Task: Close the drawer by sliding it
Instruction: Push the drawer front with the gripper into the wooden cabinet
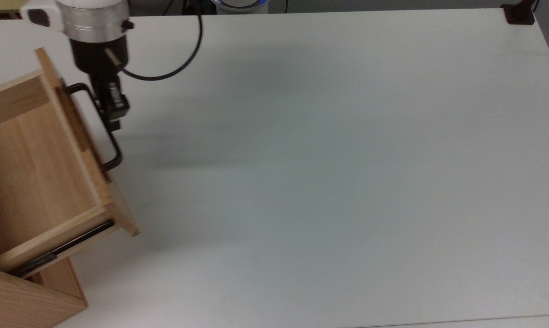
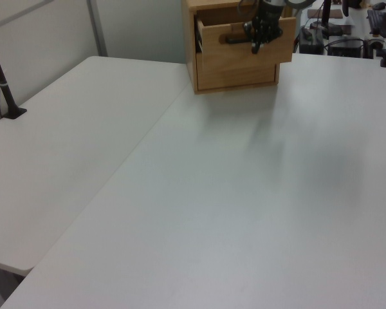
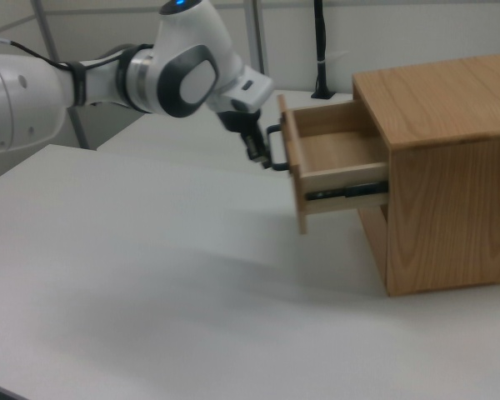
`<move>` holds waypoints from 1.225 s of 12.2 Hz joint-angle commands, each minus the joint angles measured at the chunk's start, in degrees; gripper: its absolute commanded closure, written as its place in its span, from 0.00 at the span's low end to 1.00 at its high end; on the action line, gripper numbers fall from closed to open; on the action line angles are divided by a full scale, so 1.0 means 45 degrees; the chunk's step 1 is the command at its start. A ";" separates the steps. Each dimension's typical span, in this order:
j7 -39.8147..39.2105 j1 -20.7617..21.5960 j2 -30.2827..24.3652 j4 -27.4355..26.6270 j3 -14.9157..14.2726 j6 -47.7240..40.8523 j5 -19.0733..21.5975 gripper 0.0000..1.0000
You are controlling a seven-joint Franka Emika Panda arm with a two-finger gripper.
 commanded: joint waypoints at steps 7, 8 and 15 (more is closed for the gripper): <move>-0.0288 -0.0857 0.2701 0.2380 -0.0730 0.3369 -0.0165 1.00; -0.0288 -0.0973 0.2821 0.2382 -0.0769 0.4030 -0.0165 1.00; -0.0620 -0.1638 0.2958 0.2382 -0.0789 0.5580 -0.0165 1.00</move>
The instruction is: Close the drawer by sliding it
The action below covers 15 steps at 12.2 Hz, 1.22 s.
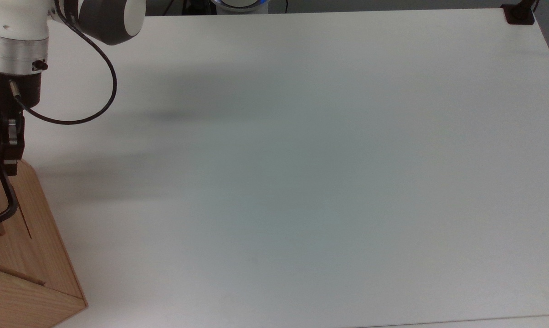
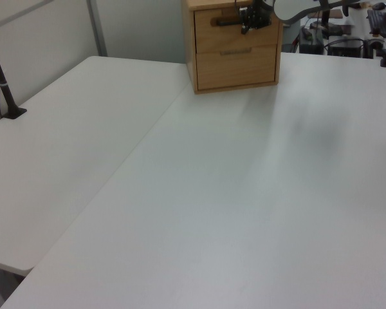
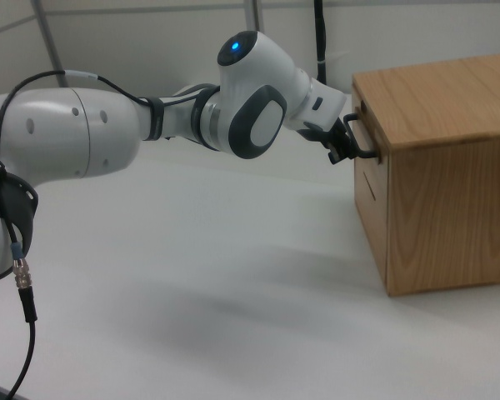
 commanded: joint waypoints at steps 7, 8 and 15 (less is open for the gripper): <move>-0.2644 0.0582 -0.2199 -0.1192 0.0881 -0.3104 -0.0141 0.89; -0.3636 0.0777 -0.2533 -0.1192 0.1214 -0.4843 -0.0121 0.87; -1.0805 0.2107 -0.5049 -0.2905 0.1822 -1.0308 0.0094 0.00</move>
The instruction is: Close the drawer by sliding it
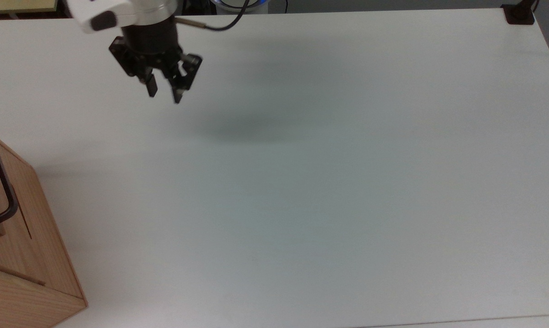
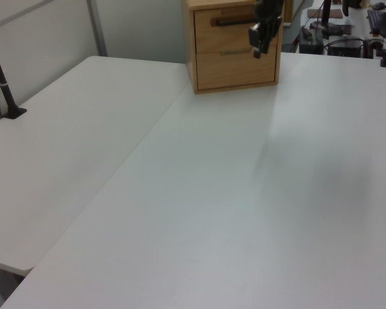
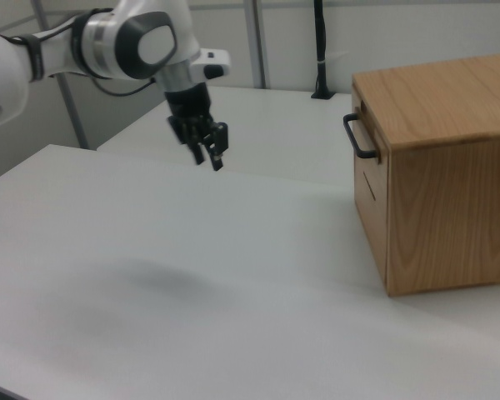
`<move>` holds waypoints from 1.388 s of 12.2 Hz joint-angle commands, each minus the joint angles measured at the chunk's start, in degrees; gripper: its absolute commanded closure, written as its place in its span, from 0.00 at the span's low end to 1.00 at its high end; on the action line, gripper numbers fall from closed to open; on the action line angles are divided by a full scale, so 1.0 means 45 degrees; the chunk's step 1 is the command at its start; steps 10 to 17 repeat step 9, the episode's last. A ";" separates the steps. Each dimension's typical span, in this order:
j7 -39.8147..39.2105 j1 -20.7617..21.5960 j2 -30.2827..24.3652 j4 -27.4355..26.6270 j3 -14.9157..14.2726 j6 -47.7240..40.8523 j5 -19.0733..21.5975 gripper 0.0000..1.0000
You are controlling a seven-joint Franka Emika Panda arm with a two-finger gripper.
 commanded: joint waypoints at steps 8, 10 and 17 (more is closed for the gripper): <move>-0.1842 0.0816 -0.3019 -0.2762 -0.0034 -0.1579 -0.0008 0.00; -0.1645 0.0836 -0.3019 -0.2762 -0.0034 -0.1559 -0.0008 0.00; -0.1645 0.0836 -0.3019 -0.2762 -0.0034 -0.1559 -0.0008 0.00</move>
